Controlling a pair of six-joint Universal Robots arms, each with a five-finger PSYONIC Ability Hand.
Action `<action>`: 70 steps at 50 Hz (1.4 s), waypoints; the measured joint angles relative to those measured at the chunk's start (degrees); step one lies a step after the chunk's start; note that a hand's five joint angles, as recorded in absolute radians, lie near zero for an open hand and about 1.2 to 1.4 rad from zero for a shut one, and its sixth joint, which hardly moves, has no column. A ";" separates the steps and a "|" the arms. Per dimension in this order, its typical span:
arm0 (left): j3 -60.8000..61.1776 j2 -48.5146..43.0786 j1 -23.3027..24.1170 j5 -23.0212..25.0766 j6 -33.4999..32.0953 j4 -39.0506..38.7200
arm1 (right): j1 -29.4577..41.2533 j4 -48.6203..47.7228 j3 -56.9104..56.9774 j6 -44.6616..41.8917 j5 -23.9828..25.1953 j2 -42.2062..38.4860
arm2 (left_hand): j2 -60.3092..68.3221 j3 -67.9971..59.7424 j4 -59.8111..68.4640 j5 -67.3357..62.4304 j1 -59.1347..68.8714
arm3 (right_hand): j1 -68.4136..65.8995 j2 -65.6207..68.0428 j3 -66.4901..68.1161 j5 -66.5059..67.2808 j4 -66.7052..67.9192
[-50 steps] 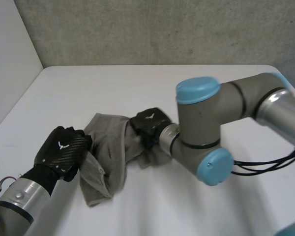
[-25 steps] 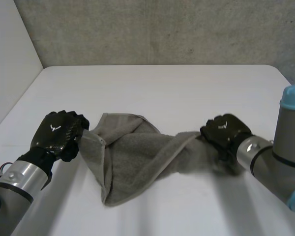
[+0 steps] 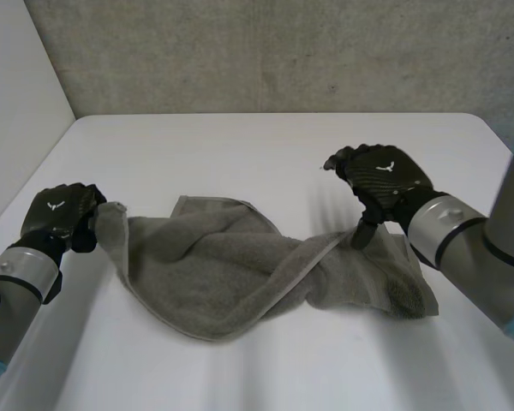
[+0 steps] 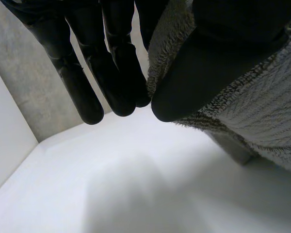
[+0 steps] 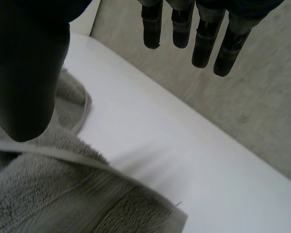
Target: Fold the towel.
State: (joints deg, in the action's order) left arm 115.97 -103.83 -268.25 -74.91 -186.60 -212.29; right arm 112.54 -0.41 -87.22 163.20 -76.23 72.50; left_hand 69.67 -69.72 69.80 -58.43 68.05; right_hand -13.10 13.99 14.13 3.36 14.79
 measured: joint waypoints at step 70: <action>6.76 7.69 -10.70 10.06 -10.59 14.32 | -7.09 -0.26 -0.99 1.09 0.31 -7.78 | -58.22 58.21 -58.28 56.20 -56.43 | -63.45 62.38 62.31 63.58 61.91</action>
State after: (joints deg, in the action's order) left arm 122.72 -96.14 -278.95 -64.85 -197.19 -197.96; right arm 105.46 -0.67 -88.21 164.29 -75.92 64.72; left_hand 11.46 -11.51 11.52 -2.23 11.62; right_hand -76.55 76.36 76.44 66.94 76.71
